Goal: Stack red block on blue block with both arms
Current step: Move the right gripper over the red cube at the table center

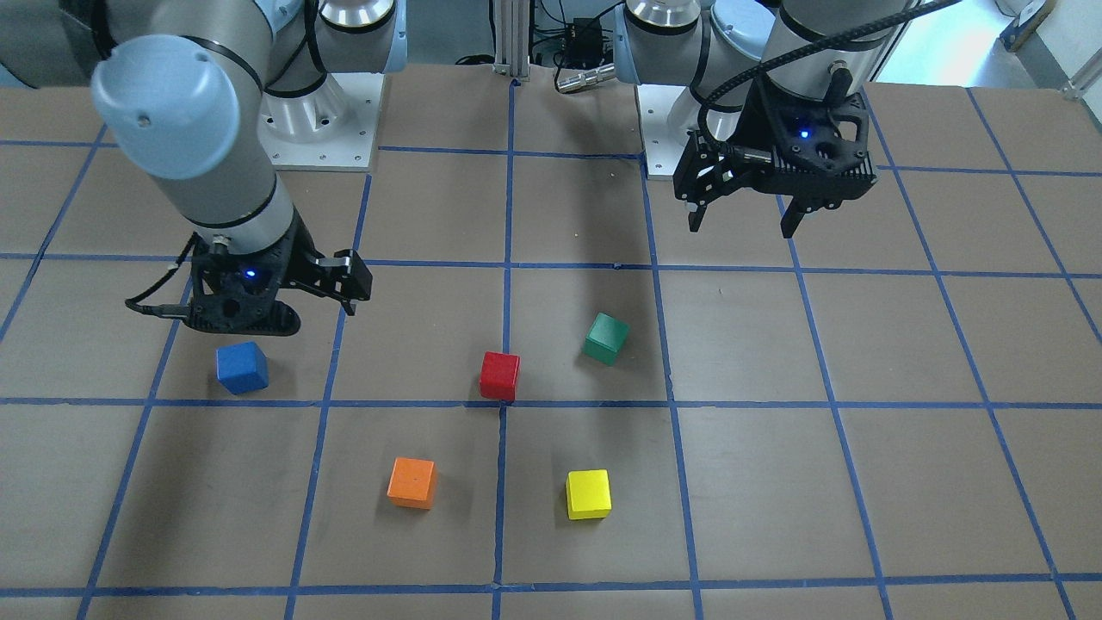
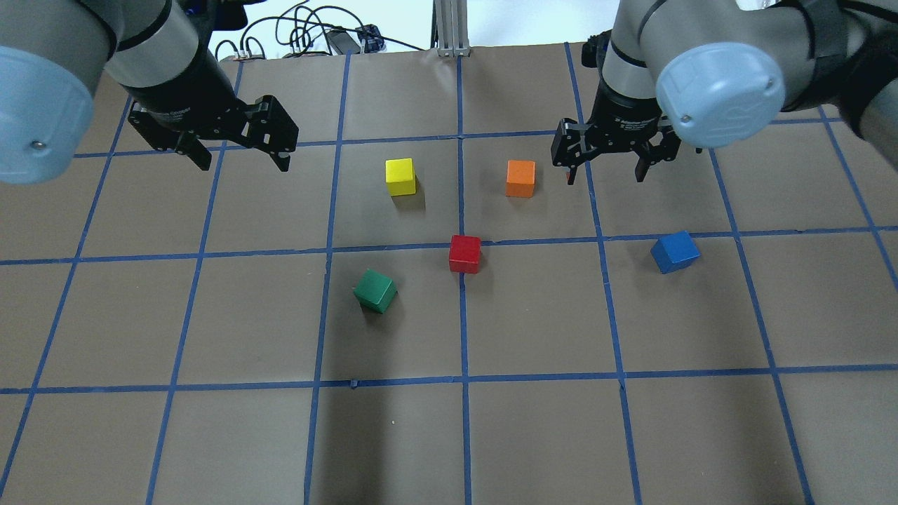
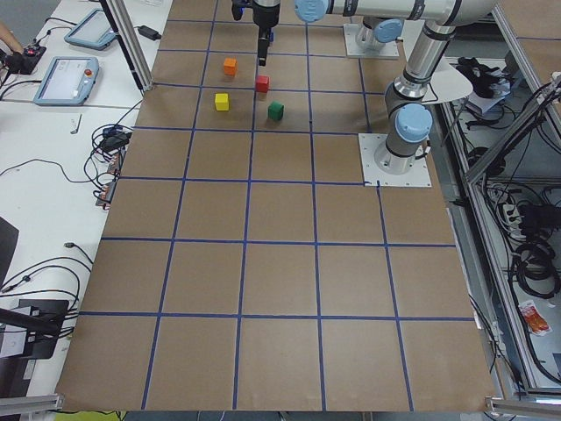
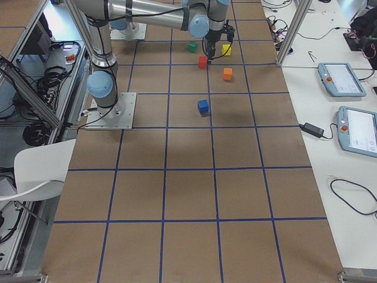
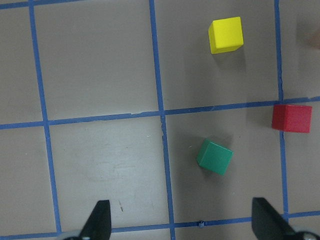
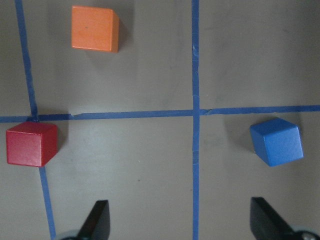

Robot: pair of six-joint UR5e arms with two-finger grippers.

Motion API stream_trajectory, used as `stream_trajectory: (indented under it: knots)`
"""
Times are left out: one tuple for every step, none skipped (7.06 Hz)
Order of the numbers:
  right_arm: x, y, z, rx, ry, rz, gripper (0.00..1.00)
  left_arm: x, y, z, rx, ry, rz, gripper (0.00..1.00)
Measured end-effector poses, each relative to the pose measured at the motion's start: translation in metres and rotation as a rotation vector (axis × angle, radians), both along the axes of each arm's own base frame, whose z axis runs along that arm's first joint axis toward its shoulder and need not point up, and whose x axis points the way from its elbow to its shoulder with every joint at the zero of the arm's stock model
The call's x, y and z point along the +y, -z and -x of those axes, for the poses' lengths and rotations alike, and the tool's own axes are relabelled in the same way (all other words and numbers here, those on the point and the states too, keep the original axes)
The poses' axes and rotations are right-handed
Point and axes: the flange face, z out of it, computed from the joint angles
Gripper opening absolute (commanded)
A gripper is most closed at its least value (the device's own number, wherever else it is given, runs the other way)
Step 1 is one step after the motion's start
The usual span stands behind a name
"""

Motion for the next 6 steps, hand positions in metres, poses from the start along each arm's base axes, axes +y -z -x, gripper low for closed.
stream_trajectory:
  knots:
    - [-0.005,0.016,-0.027,-0.002,0.001,0.023,1.0,-0.004,-0.011,-0.001,0.001,0.002,0.003,1.0]
    - [-0.007,0.032,-0.052,-0.005,-0.014,0.035,1.0,-0.008,-0.017,-0.002,-0.006,0.008,0.004,1.0]
    - [-0.008,0.048,-0.075,-0.01,-0.028,0.05,1.0,-0.01,-0.016,-0.002,-0.01,0.01,-0.001,1.0]
    - [-0.007,0.066,-0.099,-0.024,-0.036,0.056,1.0,-0.01,-0.016,-0.001,-0.011,0.013,-0.004,1.0]
    - [-0.009,0.084,-0.118,-0.05,-0.044,0.06,1.0,-0.01,-0.015,0.001,-0.012,0.017,-0.009,1.0]
    - [-0.01,0.1,-0.128,-0.071,-0.047,0.052,1.0,-0.007,-0.012,0.001,-0.014,0.019,-0.019,1.0]
